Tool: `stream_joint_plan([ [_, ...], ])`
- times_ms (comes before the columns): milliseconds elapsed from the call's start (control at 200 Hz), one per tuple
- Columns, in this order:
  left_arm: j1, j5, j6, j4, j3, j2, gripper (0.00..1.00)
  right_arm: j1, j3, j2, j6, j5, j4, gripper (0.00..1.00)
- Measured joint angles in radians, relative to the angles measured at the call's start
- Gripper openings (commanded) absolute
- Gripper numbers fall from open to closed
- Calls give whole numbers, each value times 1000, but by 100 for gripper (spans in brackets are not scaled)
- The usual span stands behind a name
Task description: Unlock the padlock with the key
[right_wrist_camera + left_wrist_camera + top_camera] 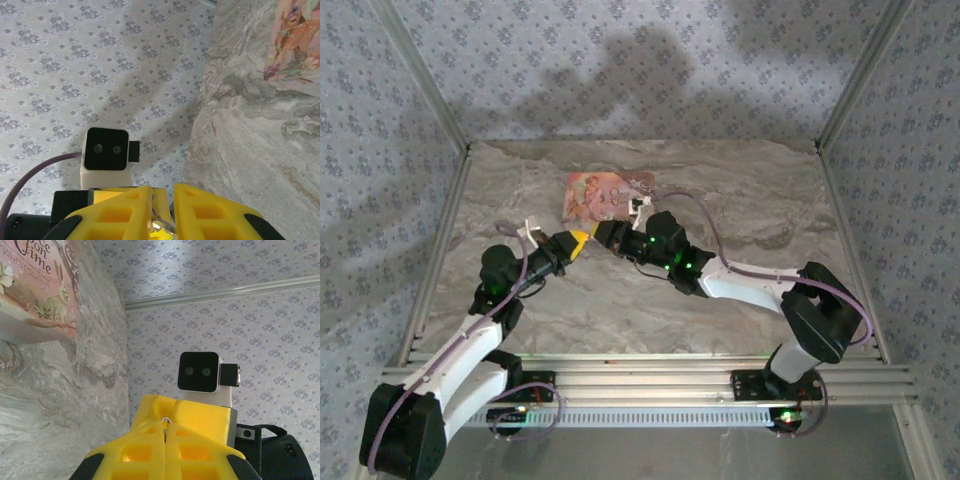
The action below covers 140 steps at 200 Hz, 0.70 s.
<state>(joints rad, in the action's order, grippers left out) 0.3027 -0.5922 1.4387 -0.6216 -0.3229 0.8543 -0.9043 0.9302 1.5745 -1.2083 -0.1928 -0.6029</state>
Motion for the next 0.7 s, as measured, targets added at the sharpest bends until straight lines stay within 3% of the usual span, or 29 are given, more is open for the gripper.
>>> stream_joint_plan([
  [105, 0, 3, 12, -4, 4, -15, 0, -4, 0, 0, -8, -6, -7, 32],
  [200, 0, 3, 16, -3, 5, -35, 0, -10, 0, 0, -11, -5, -6, 32],
  [350, 0, 6, 22, 13, 9, -43, 0, -13, 1, 0, -27, -4, -14, 13],
  [540, -1, 7, 29, 10, 14, -43, 0, -13, -10, 0, -46, 4, -37, 9],
  [640, -2, 8, 30, 5, 19, -43, 0, -13, -10, 0, -51, 5, -37, 0],
  [700, -2, 8, 29, 3, 19, -42, 0, -14, -11, 0, -55, 8, -41, 0],
])
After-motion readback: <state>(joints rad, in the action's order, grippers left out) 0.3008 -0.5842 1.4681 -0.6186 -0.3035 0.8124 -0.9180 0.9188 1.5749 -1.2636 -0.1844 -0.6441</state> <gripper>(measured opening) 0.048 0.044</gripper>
